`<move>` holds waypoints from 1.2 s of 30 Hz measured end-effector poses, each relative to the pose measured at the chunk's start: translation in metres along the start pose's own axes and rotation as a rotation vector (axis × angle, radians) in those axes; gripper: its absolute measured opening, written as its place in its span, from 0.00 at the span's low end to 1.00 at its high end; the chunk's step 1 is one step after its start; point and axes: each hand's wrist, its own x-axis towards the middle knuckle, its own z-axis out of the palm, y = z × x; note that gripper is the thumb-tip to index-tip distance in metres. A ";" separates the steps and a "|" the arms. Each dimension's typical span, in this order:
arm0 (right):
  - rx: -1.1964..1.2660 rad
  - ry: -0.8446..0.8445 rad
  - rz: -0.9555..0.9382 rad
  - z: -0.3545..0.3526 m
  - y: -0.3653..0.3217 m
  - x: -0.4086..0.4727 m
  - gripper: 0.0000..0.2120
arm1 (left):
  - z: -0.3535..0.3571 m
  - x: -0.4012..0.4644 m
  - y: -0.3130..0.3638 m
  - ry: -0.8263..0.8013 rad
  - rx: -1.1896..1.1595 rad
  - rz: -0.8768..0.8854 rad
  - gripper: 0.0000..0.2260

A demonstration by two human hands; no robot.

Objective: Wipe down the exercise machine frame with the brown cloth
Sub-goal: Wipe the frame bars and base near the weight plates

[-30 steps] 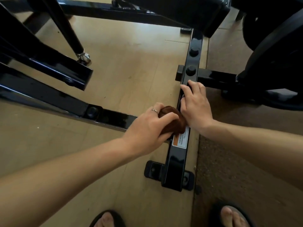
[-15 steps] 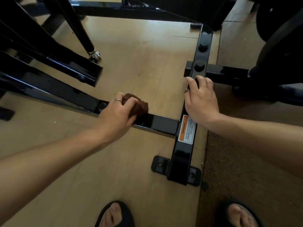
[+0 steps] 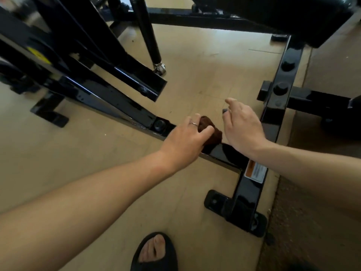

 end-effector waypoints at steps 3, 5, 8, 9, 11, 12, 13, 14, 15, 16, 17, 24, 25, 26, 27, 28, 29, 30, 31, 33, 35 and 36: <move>0.127 -0.171 0.000 0.013 -0.013 0.000 0.21 | -0.008 -0.011 -0.042 -0.003 0.077 -0.104 0.20; 0.218 -0.329 0.056 0.020 -0.020 0.001 0.18 | -0.010 -0.014 -0.054 -0.015 0.117 -0.111 0.21; 0.173 -0.537 0.066 0.029 -0.035 0.000 0.20 | -0.012 -0.010 -0.053 -0.025 0.126 -0.110 0.18; 0.126 -0.557 0.032 0.030 -0.039 0.001 0.22 | -0.014 -0.009 -0.053 -0.030 0.126 -0.114 0.18; 0.134 -0.568 0.034 0.033 -0.041 0.003 0.26 | -0.022 -0.010 -0.060 -0.027 0.122 -0.131 0.18; 0.170 -0.574 0.069 0.033 -0.039 0.006 0.27 | -0.027 -0.013 -0.067 -0.013 0.128 -0.147 0.19; 0.203 -0.585 0.110 0.033 -0.039 0.009 0.29 | -0.031 -0.017 -0.076 -0.004 0.143 -0.164 0.20; 0.239 -0.596 0.161 0.034 -0.038 0.012 0.32 | -0.035 -0.022 -0.085 0.000 0.174 -0.173 0.21; 0.260 -0.599 0.195 0.036 -0.038 0.016 0.35 | -0.038 -0.028 -0.095 -0.004 0.208 -0.182 0.23; 0.263 -0.598 0.203 0.039 -0.040 0.019 0.36 | -0.040 -0.036 -0.104 -0.004 0.227 -0.204 0.24; 0.266 -0.598 0.194 0.043 -0.043 0.023 0.37 | -0.040 -0.043 -0.111 0.007 0.233 -0.240 0.25; 0.238 -0.661 0.180 0.062 -0.070 0.032 0.38 | -0.021 -0.037 -0.096 0.022 0.290 -0.303 0.23; 0.191 -0.671 0.179 0.062 -0.068 0.031 0.38 | -0.022 -0.037 -0.097 0.026 0.289 -0.286 0.23; 0.112 -0.677 0.145 0.062 -0.064 0.028 0.36 | -0.023 -0.037 -0.100 0.027 0.295 -0.259 0.23; 0.046 -0.672 0.103 0.062 -0.061 0.026 0.32 | -0.025 -0.038 -0.103 0.022 0.308 -0.230 0.23; 0.055 -0.626 0.084 0.063 -0.059 0.023 0.27 | -0.026 -0.038 -0.106 0.013 0.328 -0.205 0.24; 0.035 -0.586 0.046 0.064 -0.057 0.020 0.25 | -0.026 -0.037 -0.108 0.002 0.354 -0.182 0.25; 0.030 -0.569 0.051 0.065 -0.057 0.020 0.24 | -0.026 -0.037 -0.111 -0.014 0.383 -0.158 0.26; 0.006 -0.570 0.052 0.065 -0.057 0.020 0.25 | -0.026 -0.036 -0.115 -0.038 0.414 -0.130 0.27; -0.093 -0.589 0.004 0.066 -0.057 0.019 0.27 | -0.028 -0.036 -0.122 -0.084 0.475 -0.077 0.27; -0.154 -0.597 -0.027 0.066 -0.055 0.018 0.30 | -0.034 -0.038 -0.132 -0.072 0.508 -0.041 0.28; -0.176 -0.595 -0.044 0.066 -0.055 0.018 0.32 | -0.039 -0.041 -0.137 -0.054 0.509 -0.033 0.27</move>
